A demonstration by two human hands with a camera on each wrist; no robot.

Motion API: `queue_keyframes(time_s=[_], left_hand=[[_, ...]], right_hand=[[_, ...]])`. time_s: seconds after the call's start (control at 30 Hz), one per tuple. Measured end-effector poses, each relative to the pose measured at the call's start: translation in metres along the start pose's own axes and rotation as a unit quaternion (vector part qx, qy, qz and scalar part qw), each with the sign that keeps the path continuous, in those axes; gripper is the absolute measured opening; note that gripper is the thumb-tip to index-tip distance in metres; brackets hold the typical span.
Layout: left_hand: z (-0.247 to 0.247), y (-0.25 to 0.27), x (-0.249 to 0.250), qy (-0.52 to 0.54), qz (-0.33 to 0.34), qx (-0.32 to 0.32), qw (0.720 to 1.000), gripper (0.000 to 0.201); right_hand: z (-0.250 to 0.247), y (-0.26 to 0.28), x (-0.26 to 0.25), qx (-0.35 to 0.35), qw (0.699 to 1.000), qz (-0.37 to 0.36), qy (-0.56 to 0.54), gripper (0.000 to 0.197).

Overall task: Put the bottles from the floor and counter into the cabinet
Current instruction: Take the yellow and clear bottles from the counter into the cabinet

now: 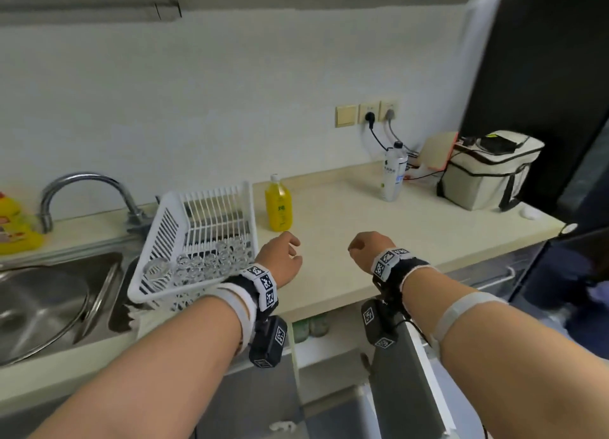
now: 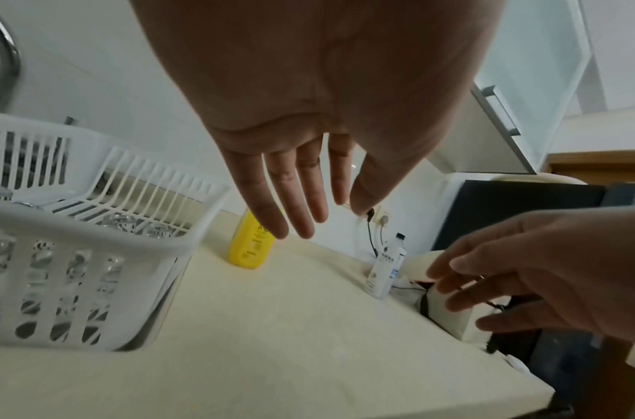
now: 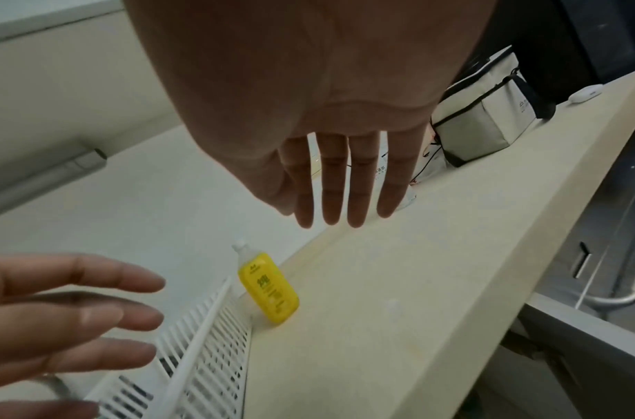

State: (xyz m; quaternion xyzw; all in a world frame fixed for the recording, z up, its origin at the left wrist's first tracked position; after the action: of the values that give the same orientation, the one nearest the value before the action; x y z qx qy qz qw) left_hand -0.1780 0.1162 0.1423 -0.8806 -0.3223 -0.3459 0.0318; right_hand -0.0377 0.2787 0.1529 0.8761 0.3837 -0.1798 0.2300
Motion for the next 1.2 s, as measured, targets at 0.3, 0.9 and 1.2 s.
queue_keyframes(time_s=[0.3, 0.9, 1.2], left_hand=[[-0.02, -0.106, -0.026, 0.078, -0.109, 0.076, 0.988, 0.098], [0.007, -0.308, -0.07, 0.183, -0.204, 0.342, 0.899, 0.087], [0.065, -0.259, -0.007, 0.149, -0.211, 0.233, 0.938, 0.096]], right_hand=[[-0.029, -0.11, 0.016, -0.009, 0.999, -0.003, -0.032, 0.027], [-0.025, -0.267, 0.099, 0.02, 0.998, -0.008, -0.062, 0.021], [-0.039, -0.247, 0.16, -0.038, 0.995, -0.044, -0.077, 0.022]])
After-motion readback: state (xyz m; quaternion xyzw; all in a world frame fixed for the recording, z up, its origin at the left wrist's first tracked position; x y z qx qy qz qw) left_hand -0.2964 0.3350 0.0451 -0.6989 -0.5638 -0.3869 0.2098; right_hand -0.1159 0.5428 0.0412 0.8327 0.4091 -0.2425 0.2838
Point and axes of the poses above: each hand's wrist, its own y-axis away from the middle knuckle, its own z-axis out of the palm, x = y × z, the point moved 4 cm from there along -y, towards the middle knuckle, and after that the axes turned 10 degrees about -x, right-handed, at the moved point
